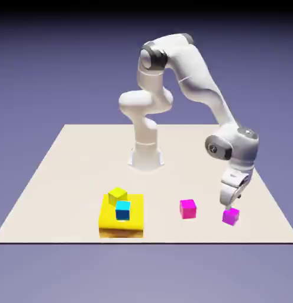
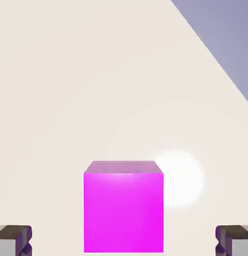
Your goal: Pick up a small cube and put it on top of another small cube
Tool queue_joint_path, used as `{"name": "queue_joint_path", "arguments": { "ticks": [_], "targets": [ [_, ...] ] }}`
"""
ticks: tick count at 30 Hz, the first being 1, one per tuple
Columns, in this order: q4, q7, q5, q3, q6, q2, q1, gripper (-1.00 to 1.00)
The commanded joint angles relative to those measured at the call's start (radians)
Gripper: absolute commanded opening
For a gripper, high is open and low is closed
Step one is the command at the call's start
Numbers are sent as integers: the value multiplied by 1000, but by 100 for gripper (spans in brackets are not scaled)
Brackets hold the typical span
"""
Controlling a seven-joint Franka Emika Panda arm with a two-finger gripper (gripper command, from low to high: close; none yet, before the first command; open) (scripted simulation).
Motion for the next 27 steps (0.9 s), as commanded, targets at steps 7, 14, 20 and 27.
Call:
{"name": "queue_joint_path", "arguments": {
  "ticks": [7,14,20,27],
  "targets": [
    [4,7,-10,-11,15,19,8,-100],
    [-170,-68,152,-56,-46,-235,-25,-100],
    [-376,-122,301,-186,-33,-452,-17,-100],
    [-414,-103,290,-237,111,-350,3,-100]
  ]
}}
